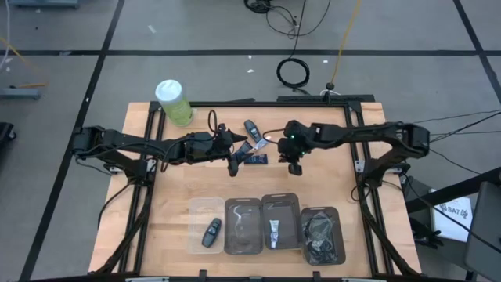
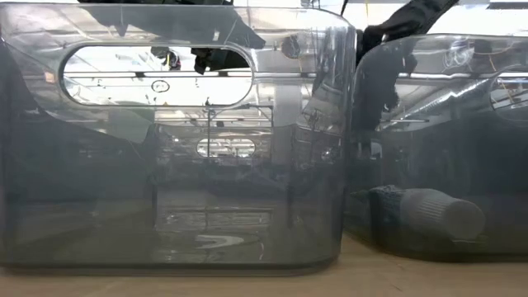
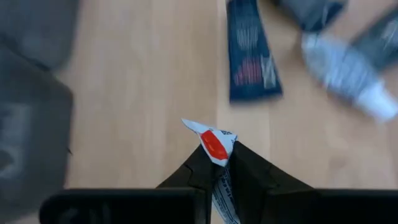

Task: Pick & Place Travel size toiletries
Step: Put the right white toothpaste into the middle black bin

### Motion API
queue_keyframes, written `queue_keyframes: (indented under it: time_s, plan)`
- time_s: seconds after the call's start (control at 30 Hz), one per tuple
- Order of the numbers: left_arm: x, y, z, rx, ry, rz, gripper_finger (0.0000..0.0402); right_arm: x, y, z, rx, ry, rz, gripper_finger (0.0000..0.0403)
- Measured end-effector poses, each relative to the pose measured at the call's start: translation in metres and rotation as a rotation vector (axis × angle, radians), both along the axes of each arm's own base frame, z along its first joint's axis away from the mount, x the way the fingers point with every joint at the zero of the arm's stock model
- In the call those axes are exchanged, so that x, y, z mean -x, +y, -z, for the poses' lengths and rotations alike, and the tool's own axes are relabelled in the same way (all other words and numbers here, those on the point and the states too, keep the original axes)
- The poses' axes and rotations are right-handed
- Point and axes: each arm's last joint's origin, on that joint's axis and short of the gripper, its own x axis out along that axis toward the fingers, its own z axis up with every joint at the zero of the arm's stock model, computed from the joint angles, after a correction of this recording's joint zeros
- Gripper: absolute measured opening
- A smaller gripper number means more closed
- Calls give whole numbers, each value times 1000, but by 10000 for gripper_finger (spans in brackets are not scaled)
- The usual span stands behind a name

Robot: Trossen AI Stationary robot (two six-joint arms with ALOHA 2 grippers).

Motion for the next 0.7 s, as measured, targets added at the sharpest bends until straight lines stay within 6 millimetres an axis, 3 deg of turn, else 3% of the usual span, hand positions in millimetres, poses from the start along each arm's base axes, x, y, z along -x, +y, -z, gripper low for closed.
queue_keyframes:
  time_s: [0.3, 0.7]
  plan:
    - [0, 0, 0, 1, 1, 0, 299, -4, 43, -31, -69, -262, -197, 28]
    - [0, 0, 1, 1, 7, 0, 299, -9, 106, -37, -145, -331, -420, 26]
